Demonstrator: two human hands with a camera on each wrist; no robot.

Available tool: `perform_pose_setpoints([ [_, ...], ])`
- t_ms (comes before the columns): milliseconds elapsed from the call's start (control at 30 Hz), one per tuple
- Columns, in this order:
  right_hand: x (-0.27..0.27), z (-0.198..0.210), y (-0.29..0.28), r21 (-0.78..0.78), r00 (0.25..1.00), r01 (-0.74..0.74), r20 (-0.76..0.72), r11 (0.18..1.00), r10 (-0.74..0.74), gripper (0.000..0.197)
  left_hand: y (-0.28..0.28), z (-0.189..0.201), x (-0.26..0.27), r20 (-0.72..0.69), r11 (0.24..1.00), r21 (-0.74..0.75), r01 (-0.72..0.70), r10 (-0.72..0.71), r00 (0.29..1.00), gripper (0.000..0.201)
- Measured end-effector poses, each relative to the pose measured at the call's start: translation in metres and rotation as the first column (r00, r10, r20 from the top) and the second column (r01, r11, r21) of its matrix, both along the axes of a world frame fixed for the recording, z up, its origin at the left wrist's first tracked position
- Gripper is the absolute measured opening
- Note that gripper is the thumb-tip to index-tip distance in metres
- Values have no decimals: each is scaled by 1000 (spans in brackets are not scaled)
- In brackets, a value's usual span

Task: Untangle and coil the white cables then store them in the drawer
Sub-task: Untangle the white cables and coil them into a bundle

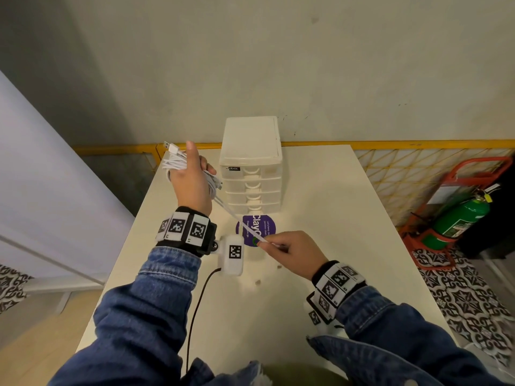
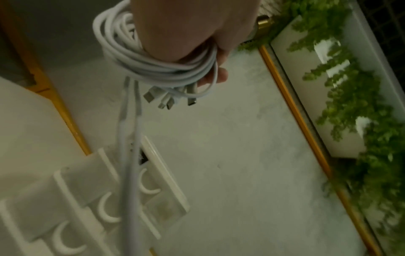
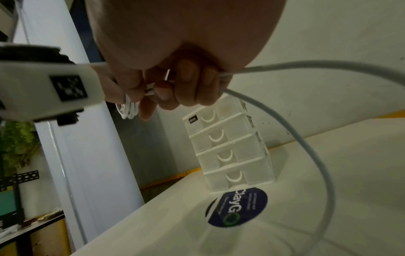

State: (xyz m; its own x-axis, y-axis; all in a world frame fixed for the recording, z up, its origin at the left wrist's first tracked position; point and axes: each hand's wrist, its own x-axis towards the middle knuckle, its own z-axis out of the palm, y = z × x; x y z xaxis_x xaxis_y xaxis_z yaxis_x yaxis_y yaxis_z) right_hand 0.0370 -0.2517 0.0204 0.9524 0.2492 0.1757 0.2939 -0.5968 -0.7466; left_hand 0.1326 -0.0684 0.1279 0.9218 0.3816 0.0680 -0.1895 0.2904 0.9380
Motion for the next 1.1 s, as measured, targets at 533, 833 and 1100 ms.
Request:
perform_pose_setpoints([
  [533,6,55,5,186,981,-34,193,982,-3,23,11,-41,-1,-237,604,738,302,-187,953,44],
  [833,23,67,-23,296,947,96,266,950,-178,13,-23,-50,-34,-408,322,267,908,-816,409,83],
  [1100,31,66,-46,341,951,69,261,937,-165,16,-32,-23,-47,-238,125,66,990,-961,138,17],
])
